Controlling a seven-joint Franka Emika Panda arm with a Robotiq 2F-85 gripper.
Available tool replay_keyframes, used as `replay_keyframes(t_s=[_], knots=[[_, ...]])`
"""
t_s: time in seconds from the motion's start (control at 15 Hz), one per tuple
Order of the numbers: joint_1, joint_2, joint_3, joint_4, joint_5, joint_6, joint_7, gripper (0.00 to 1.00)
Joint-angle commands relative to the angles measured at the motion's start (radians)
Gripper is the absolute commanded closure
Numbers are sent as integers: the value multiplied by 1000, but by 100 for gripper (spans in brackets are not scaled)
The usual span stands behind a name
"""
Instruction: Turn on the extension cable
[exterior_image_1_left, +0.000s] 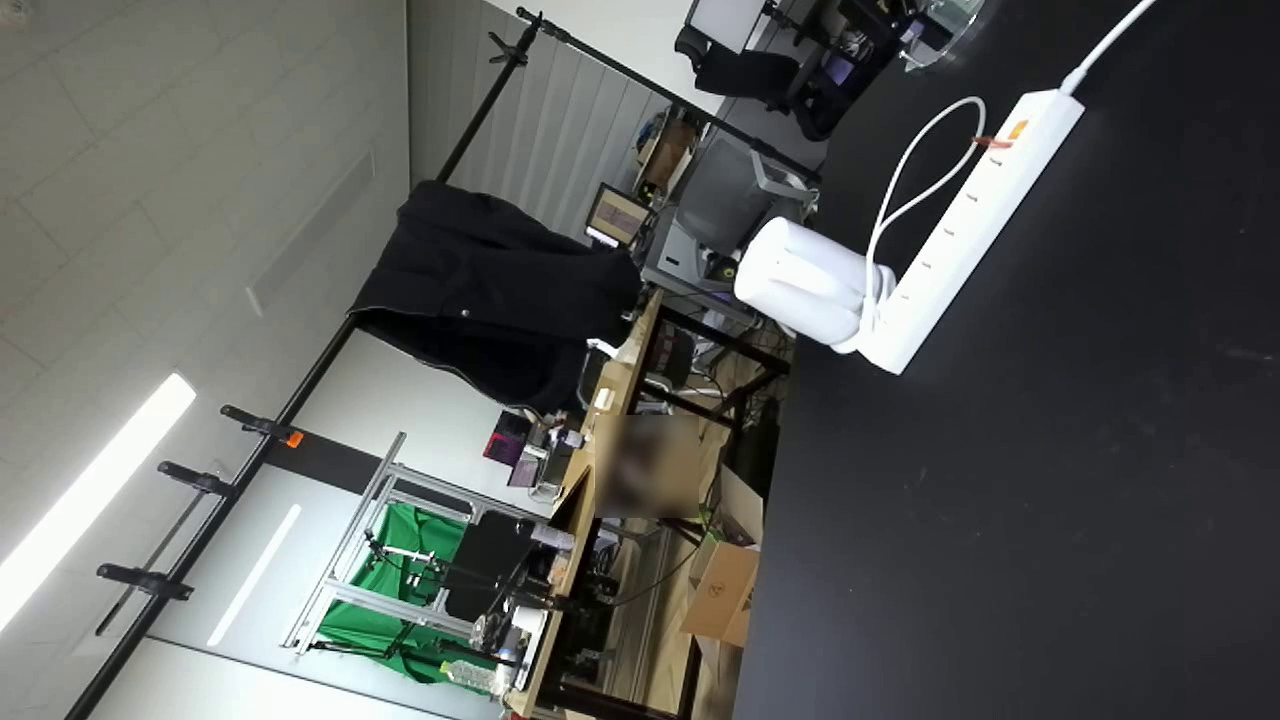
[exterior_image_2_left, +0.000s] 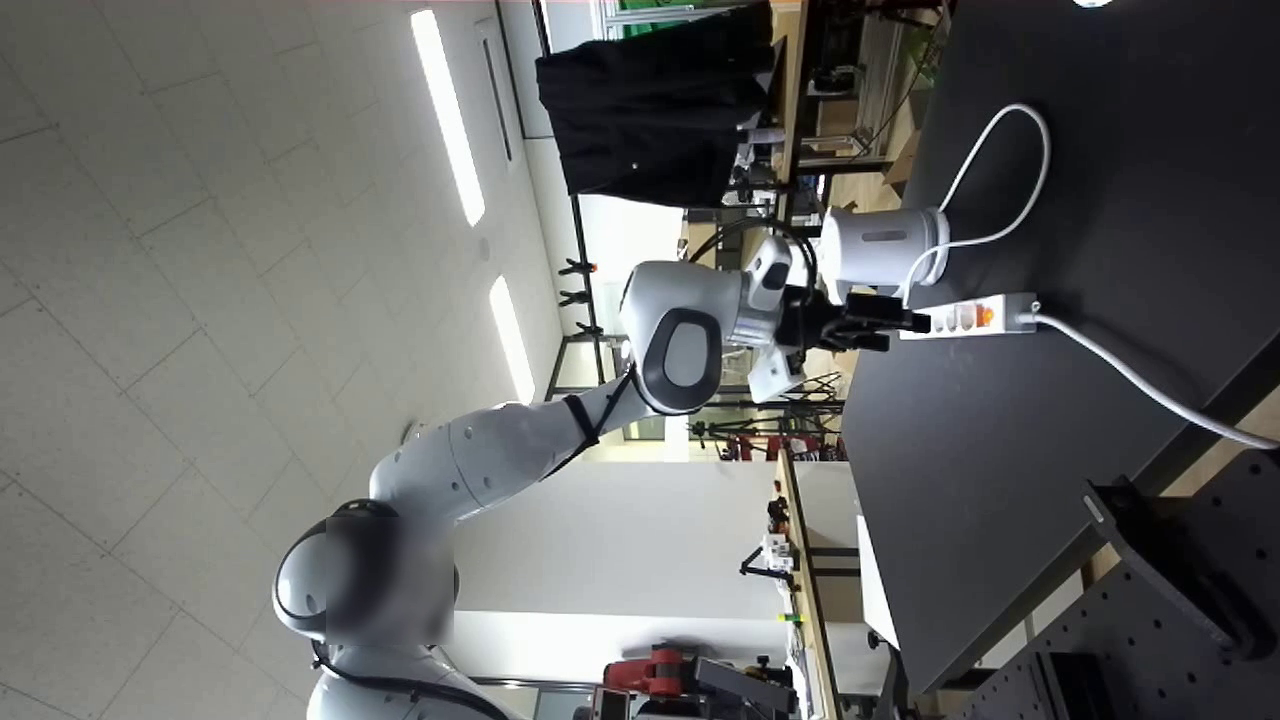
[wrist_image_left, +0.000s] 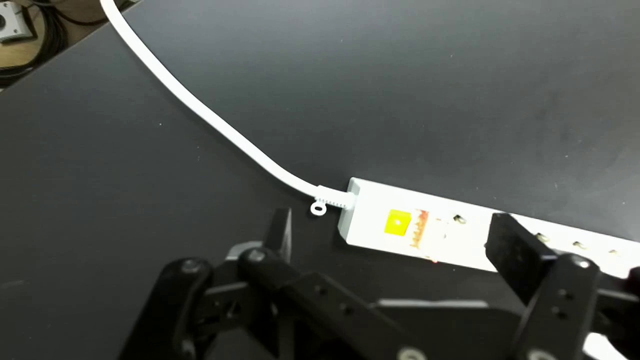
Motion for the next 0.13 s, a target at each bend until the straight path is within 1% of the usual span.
replay_keyframes(t_s=[0.0, 0.07], knots=[[8, -4, -8, -3, 4, -3, -4, 0], [8, -5, -8, -5, 4, -3, -6, 0]])
